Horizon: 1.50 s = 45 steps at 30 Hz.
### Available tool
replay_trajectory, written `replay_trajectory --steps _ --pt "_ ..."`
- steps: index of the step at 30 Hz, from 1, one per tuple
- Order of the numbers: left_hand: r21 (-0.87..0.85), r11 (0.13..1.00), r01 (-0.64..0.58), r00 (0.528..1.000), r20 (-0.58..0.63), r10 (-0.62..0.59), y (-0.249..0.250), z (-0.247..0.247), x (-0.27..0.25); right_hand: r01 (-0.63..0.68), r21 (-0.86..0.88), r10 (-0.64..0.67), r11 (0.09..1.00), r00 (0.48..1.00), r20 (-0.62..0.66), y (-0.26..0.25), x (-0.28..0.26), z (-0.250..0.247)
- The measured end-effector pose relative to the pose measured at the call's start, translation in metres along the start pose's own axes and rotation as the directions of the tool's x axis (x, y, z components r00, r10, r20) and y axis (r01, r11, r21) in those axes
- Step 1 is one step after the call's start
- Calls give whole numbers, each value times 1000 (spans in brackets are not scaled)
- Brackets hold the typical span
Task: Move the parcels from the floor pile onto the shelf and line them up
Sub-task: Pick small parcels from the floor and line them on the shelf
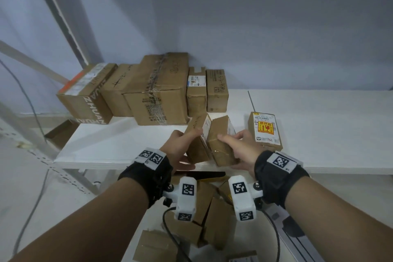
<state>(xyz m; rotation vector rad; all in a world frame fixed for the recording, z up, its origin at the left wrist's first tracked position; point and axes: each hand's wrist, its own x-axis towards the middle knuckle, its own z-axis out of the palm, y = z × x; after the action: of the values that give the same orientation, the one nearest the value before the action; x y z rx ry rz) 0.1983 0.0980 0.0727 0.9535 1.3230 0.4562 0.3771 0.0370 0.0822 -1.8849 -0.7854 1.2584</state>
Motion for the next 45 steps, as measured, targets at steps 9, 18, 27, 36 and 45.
replay_trajectory --steps 9,18,27,36,45 --pt "120 958 -260 965 -7 263 14 11 -5 3 106 -18 994 990 143 -11 -4 -14" --pt "391 793 -468 876 87 474 19 -1 -3 63 178 -117 982 942 315 -12 -4 -43" --pt "231 869 -437 896 31 442 12 7 12 145 -123 -116 982 969 216 2 5 -29" --pt "-20 978 -207 978 19 207 10 5 16 90 268 -156 959 959 236 -9 -4 -26" --pt "-222 961 -167 933 280 227 11 4 9 65 317 -128 946 975 183 -11 -1 -36"
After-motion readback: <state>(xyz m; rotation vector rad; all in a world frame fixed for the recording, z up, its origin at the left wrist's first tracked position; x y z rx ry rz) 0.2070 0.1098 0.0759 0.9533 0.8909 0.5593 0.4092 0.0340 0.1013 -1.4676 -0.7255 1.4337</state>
